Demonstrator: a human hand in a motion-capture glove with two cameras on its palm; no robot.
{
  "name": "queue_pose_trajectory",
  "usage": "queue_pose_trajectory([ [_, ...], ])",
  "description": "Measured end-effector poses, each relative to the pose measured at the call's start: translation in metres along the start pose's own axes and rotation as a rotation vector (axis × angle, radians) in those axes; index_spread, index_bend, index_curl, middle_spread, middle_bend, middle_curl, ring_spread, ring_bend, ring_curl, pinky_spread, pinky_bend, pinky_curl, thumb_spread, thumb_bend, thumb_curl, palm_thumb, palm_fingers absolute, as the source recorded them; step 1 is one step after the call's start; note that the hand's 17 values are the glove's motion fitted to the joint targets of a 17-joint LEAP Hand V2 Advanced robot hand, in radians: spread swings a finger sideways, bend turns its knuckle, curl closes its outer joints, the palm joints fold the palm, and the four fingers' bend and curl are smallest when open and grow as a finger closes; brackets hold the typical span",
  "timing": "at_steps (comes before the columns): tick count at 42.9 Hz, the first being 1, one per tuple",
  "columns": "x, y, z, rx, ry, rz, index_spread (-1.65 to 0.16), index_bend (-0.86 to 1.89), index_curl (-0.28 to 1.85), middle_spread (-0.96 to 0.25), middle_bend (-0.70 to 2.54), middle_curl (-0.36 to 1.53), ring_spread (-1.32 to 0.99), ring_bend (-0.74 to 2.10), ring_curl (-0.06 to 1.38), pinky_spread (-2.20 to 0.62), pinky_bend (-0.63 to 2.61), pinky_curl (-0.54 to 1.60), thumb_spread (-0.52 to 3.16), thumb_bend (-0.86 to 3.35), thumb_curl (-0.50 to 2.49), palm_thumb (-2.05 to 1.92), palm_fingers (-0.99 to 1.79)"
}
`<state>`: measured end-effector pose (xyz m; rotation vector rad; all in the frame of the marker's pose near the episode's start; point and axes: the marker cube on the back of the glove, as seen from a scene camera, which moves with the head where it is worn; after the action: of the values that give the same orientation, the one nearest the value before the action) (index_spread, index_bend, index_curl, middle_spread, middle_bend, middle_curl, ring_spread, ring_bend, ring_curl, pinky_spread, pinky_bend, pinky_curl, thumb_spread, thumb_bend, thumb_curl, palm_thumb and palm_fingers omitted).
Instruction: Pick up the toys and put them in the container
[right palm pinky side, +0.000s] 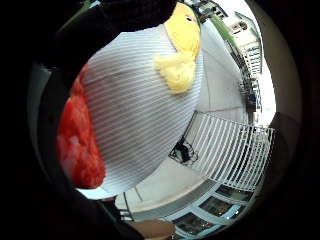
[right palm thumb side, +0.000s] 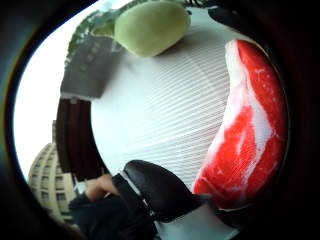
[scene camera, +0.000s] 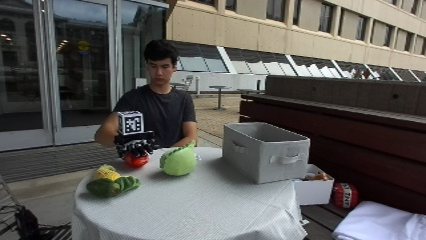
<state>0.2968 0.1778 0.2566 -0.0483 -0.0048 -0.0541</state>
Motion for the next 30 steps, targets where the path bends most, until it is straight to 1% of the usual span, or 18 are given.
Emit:
queue_pose_trajectory([
  [2,0.002,0.004,0.003,-0.072,0.011,-0.047,-0.28,0.17,0.35,-0.15,0.31,0.36,-0.36,0.30,0.25,0.01,0.56,0.34,0.97,-0.04,0.17,-0.03,0.23],
  [4,0.005,0.006,0.007,-0.122,0.031,-0.065,-0.29,0.14,0.33,-0.15,0.27,0.35,-0.35,0.30,0.26,-0.02,0.71,0.37,1.02,0.02,0.19,0.05,0.30],
  [5,0.006,0.007,0.009,-0.142,0.043,-0.069,-0.28,0.15,0.33,-0.15,0.27,0.35,-0.35,0.30,0.25,-0.01,0.69,0.36,1.03,0.00,0.19,0.04,0.28],
  [7,0.008,0.009,0.012,-0.182,0.067,-0.069,-0.29,0.12,0.33,-0.15,0.20,0.34,-0.34,0.31,0.26,-0.07,0.84,0.40,1.07,0.05,0.21,0.12,0.31],
  [11,0.009,0.014,0.015,-0.236,0.103,-0.052,-0.29,-0.01,0.25,-0.14,0.07,0.28,-0.35,0.54,0.31,-0.26,1.19,0.46,1.14,0.13,0.25,0.27,0.50],
  [13,0.011,0.013,0.015,-0.241,0.119,-0.048,-0.29,0.00,0.23,-0.14,0.07,0.26,-0.35,0.62,0.34,-0.31,1.27,0.47,1.17,0.14,0.26,0.30,0.50],
  [14,0.012,0.013,0.014,-0.243,0.123,-0.043,-0.30,0.01,0.22,-0.14,0.05,0.25,-0.36,0.70,0.37,-0.35,1.32,0.49,1.19,0.16,0.27,0.34,0.54],
  [15,0.012,0.013,0.014,-0.245,0.123,-0.035,-0.30,0.05,0.22,-0.15,0.06,0.25,-0.39,0.77,0.39,-0.38,1.32,0.48,1.20,0.18,0.28,0.38,0.61],
  [18,0.011,0.014,0.013,-0.218,0.111,0.000,-0.31,0.09,0.21,-0.17,0.13,0.25,-0.44,0.86,0.42,-0.43,1.31,0.48,1.22,0.22,0.31,0.46,0.66],
  [21,0.011,0.006,0.015,-0.076,0.108,0.077,-0.31,0.11,0.20,-0.20,0.19,0.26,-0.46,0.91,0.44,-0.46,1.27,0.46,1.22,0.24,0.33,0.52,0.72],
  [22,0.011,0.004,0.014,-0.047,0.104,0.089,-0.31,0.13,0.20,-0.22,0.26,0.28,-0.47,0.93,0.45,-0.47,1.22,0.45,1.20,0.26,0.35,0.56,0.79],
  [26,0.015,0.017,0.008,-0.124,0.072,-0.002,-0.30,0.16,0.20,-0.28,0.36,0.32,-0.48,1.02,0.47,-0.48,1.07,0.39,1.10,0.28,0.40,0.66,0.99],
  [30,0.014,0.017,0.003,-0.119,0.032,0.006,-0.30,0.18,0.21,-0.33,0.40,0.35,-0.47,1.07,0.49,-0.48,0.96,0.36,0.98,0.28,0.45,0.74,1.10],
])
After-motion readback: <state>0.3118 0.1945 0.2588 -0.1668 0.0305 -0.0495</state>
